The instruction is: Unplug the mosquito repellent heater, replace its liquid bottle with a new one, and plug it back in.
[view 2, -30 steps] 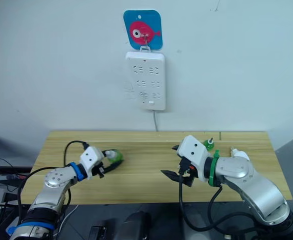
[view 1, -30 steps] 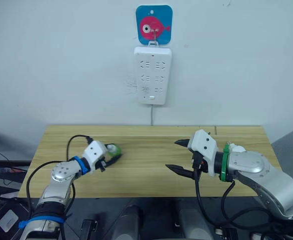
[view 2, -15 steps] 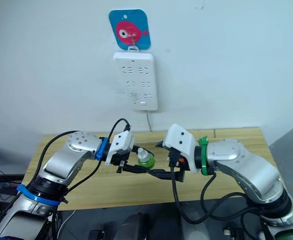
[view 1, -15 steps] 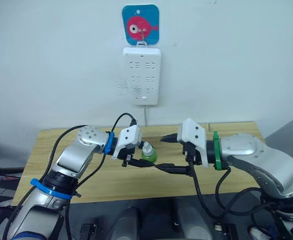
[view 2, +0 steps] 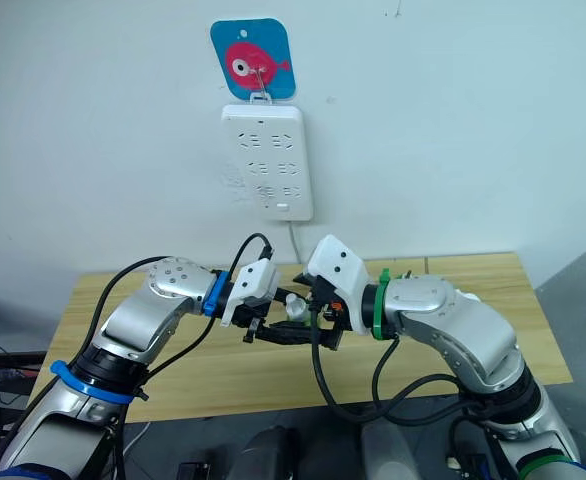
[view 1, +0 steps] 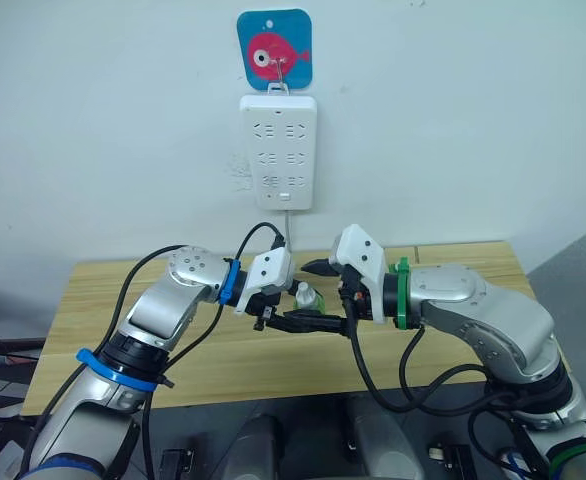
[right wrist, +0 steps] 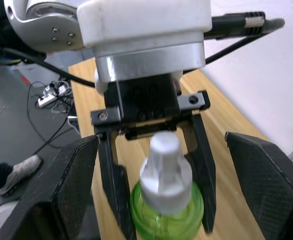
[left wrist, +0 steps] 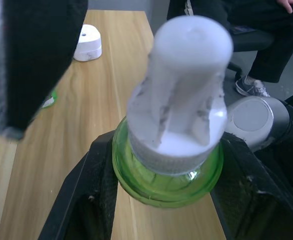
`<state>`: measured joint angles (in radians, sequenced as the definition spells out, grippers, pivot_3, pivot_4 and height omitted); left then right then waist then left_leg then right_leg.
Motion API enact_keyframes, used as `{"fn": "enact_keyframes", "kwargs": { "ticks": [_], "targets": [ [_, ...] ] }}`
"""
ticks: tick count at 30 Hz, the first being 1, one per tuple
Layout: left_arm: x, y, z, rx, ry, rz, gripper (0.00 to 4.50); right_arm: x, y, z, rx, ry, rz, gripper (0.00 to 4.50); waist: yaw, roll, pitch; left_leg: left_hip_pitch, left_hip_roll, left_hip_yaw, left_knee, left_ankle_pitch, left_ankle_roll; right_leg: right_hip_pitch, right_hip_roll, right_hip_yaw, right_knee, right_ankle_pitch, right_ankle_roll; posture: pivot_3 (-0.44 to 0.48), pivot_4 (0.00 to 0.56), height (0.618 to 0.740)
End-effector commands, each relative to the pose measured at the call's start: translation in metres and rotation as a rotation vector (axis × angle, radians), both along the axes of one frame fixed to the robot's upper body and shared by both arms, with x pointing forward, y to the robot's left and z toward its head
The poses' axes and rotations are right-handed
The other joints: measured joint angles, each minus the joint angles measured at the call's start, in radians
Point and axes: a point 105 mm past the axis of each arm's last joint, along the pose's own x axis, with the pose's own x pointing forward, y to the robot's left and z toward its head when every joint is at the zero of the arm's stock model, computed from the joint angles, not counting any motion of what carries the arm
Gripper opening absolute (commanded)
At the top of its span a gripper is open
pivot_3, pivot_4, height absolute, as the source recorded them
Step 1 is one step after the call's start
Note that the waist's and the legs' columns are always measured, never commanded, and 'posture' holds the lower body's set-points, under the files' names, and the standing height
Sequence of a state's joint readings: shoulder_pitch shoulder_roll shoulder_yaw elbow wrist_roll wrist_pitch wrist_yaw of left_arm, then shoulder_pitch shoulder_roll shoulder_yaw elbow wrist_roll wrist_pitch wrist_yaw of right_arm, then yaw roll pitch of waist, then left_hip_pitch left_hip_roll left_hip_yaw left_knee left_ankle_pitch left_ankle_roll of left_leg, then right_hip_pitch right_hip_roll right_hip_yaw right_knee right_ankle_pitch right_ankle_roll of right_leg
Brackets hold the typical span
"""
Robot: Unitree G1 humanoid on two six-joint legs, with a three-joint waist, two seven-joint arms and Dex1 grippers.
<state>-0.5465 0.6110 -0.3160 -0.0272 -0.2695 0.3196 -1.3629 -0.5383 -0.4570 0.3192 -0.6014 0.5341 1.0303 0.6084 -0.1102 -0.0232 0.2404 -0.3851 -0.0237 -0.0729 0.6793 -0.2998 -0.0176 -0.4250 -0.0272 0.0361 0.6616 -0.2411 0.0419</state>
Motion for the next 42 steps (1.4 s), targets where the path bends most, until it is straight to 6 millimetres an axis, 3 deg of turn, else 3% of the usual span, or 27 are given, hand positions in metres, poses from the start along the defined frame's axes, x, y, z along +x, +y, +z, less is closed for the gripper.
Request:
{"fn": "enact_keyframes", "kwargs": {
  "ticks": [1, 7, 16, 23, 32, 42],
  "targets": [
    [0.000, -0.004, 0.014, -0.044, -0.041, -0.012, 2.25, -0.004, 0.002, 0.000, 0.002, -0.024, 0.024, 3.32, 0.000, 0.000, 0.000, 0.000, 0.000, 0.000, 0.000, 0.000, 0.000, 0.000, 0.000, 0.000, 0.000, 0.000, 0.000, -0.182, 0.181, 0.740],
    [0.000, -0.007, 0.021, -0.077, -0.045, -0.008, 2.25, -0.004, 0.000, -0.003, -0.017, -0.039, 0.032, 1.08, 0.000, 0.000, 0.000, 0.000, 0.000, 0.000, 0.001, 0.000, 0.000, 0.000, 0.000, 0.000, 0.001, 0.000, 0.000, -0.178, 0.177, 0.740],
    [0.004, -0.006, 0.033, -0.186, -0.030, 0.019, 2.25, -0.004, 0.000, 0.007, 0.024, -0.070, 0.048, 1.09, 0.001, 0.000, -0.001, 0.000, 0.000, 0.001, 0.001, 0.000, 0.000, 0.000, 0.000, 0.001, 0.002, 0.000, 0.000, -0.178, 0.175, 0.740],
    [0.008, 0.017, 0.018, -0.141, 0.015, 0.057, 4.48, 0.001, -0.014, 0.023, 0.099, -0.068, 0.014, 1.09, 0.001, 0.001, -0.003, 0.001, 0.000, 0.001, 0.001, 0.000, 0.000, 0.000, 0.000, 0.001, 0.002, 0.000, 0.000, -0.172, 0.162, 0.740],
    [0.012, 0.003, 0.030, -0.312, 0.071, 0.220, 4.50, 0.011, -0.029, 0.042, 0.168, -0.081, -0.101, 1.09, 0.002, 0.001, -0.006, 0.000, 0.000, 0.001, 0.002, 0.000, 0.000, 0.000, 0.000, 0.001, 0.003, 0.000, 0.000, -0.166, 0.158, 0.740],
    [0.014, -0.013, 0.044, -0.380, 0.094, 0.209, 4.50, 0.009, -0.025, 0.045, 0.193, -0.073, -0.134, 1.09, 0.002, 0.001, -0.018, 0.001, 0.000, 0.001, 0.002, 0.001, -0.002, 0.000, 0.000, 0.002, 0.004, 0.000, 0.000, -0.171, 0.148, 0.740]
  ]
}}
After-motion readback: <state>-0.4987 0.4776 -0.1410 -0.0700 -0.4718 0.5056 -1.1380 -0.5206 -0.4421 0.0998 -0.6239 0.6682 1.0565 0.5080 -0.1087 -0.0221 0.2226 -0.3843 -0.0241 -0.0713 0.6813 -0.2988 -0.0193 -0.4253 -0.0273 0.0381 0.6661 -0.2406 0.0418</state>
